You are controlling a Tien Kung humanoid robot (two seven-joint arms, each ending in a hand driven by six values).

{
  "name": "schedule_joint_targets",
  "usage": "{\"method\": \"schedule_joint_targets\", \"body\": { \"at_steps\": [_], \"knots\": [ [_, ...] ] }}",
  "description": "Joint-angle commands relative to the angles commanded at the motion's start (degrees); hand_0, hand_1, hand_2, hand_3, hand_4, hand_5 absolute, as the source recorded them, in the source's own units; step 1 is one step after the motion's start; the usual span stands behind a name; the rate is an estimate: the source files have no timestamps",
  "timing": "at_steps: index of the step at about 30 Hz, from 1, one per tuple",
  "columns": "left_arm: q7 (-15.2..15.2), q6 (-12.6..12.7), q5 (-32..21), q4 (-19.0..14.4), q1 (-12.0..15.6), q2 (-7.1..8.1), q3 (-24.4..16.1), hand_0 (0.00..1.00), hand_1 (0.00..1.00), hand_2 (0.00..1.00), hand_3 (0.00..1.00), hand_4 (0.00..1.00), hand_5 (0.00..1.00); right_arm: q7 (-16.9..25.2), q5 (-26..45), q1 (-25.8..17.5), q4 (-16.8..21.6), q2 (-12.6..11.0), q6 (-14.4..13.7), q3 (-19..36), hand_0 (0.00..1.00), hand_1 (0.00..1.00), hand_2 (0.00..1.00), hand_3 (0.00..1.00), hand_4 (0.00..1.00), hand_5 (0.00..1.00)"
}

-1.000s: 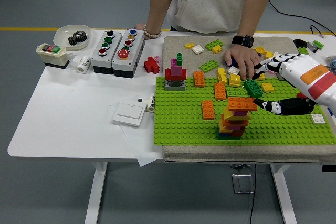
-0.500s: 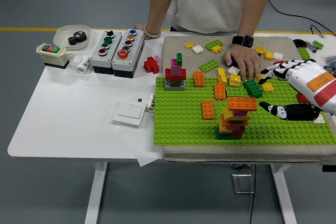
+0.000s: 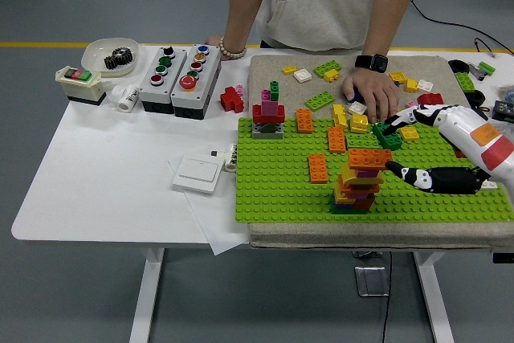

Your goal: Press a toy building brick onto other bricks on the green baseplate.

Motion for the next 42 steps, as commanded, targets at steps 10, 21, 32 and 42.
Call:
{"method": "schedule_joint_targets", "body": {
  "at_steps": [10, 21, 32, 42],
  "knots": [
    [0.01, -0.25, 0.88, 0.08, -0.01, -0.07, -0.24, 0.805, 0.769, 0.735, 0.584, 0.639, 0.644, -0.52, -1.97, 1.21, 0.00, 0.98, 0.04, -2.16, 0.672, 0.662, 0.714, 0.603, 0.713, 0.435],
    [0.16, -0.40, 1.37, 0.11, 0.13, -0.03, -0.50, 0.807, 0.769, 0.736, 0.583, 0.639, 0.647, -1.19, -6.73, 2.37, 0.00, 1.04, 0.88, -5.10, 0.658, 0.654, 0.692, 0.582, 0.705, 0.407],
    [0.36, -0.59, 2.15, 0.13, 0.44, -0.07, -0.98, 0.806, 0.770, 0.736, 0.583, 0.638, 0.645, -1.05, -7.62, 1.99, 0.00, 0.87, 0.92, -5.54, 0.646, 0.641, 0.674, 0.580, 0.700, 0.398],
    [0.36, -0.60, 2.26, 0.08, 0.39, -0.07, -0.96, 0.806, 0.769, 0.734, 0.583, 0.636, 0.644, -0.97, -8.15, 1.94, 0.00, 0.73, 1.14, -5.71, 0.640, 0.632, 0.668, 0.570, 0.697, 0.394]
  ]
}}
